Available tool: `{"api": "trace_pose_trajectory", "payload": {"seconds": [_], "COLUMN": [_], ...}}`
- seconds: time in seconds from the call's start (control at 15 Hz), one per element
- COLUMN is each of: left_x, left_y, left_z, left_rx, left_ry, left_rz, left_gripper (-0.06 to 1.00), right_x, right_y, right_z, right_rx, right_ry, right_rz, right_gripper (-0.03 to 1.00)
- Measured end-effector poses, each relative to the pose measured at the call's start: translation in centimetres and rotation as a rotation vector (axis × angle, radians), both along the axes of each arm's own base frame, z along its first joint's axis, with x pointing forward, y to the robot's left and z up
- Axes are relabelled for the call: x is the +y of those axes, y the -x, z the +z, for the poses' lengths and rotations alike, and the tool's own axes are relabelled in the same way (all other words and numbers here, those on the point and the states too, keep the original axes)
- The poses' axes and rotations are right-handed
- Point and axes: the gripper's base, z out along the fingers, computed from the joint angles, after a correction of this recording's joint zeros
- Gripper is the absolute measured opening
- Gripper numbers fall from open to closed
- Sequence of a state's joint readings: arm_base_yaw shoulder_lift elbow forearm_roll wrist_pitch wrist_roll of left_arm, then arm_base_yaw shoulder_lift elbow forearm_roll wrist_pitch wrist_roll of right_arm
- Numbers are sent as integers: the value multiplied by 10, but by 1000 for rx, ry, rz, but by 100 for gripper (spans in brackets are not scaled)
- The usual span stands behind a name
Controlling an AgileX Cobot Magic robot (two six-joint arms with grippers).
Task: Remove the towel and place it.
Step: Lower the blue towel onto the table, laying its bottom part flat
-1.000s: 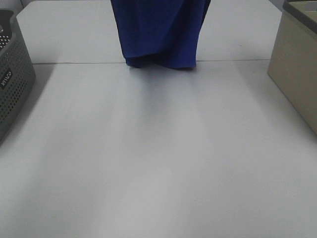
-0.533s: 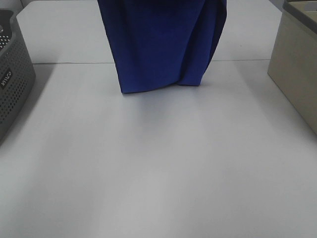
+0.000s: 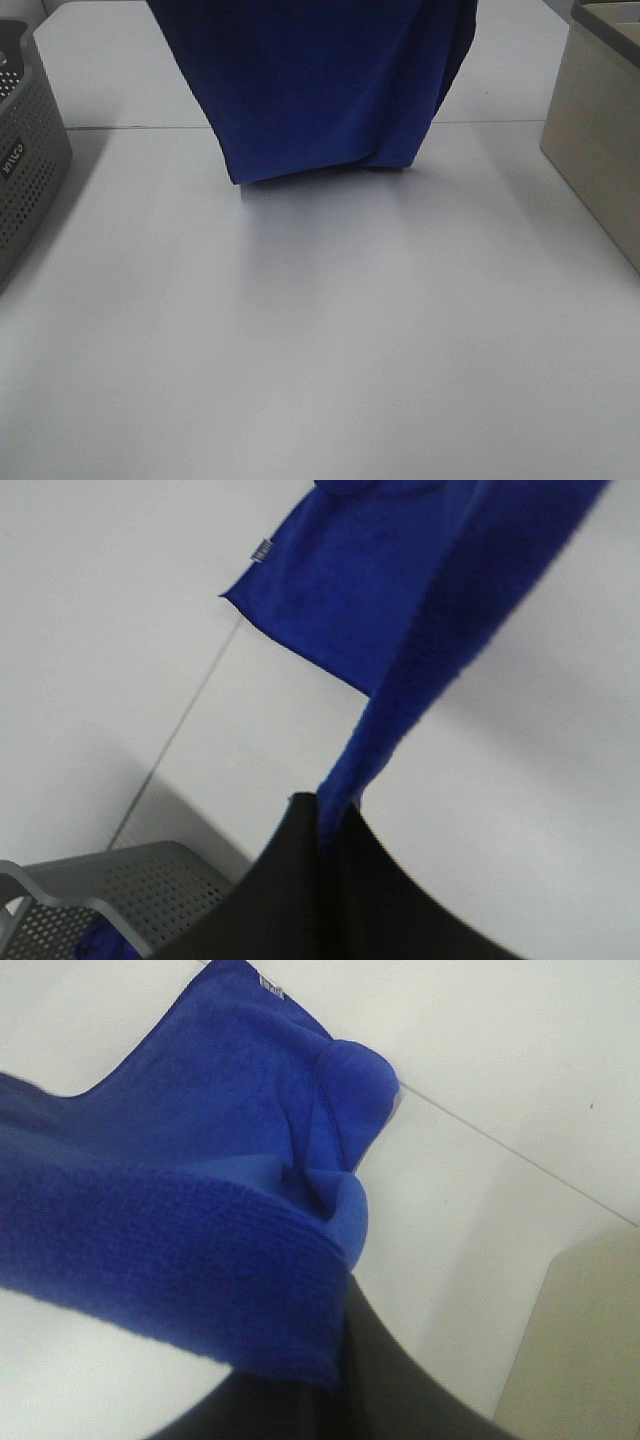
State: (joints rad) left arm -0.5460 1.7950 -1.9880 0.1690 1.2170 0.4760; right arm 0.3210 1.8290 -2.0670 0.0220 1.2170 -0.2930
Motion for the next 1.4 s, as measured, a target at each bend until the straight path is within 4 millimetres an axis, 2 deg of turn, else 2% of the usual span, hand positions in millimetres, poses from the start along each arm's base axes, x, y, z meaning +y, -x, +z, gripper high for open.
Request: {"api": "trace_pose_trajectory", "payload": {"seconds": [0.27, 0.47, 0.6, 1.0, 1.2, 1.4], "left_x": [9, 12, 20, 28, 27, 32], "left_y": [25, 42, 59, 77, 82, 95], "left_z": [-20, -34, -38, -17, -22, -24], "left_rx": [116, 199, 232, 200, 237, 266], "left_ry": [6, 37, 46, 126, 157, 188], "left_rz": [-12, -21, -15, -4, 5, 17], "left_gripper": [0, 0, 0, 0, 0, 0], "right_x": [-10, -12, -11, -17, -21, -27], "right_y": [31, 39, 47, 70, 82, 100], "right_z": [-22, -52, -64, -31, -21, -18], "right_rx": [114, 230, 288, 199, 171, 166], "right_ry": [36, 53, 31, -19, -27, -30], "right_rz": [-1, -17, -26, -22, -21, -21], "right_gripper": [2, 2, 2, 2, 2, 2]}}
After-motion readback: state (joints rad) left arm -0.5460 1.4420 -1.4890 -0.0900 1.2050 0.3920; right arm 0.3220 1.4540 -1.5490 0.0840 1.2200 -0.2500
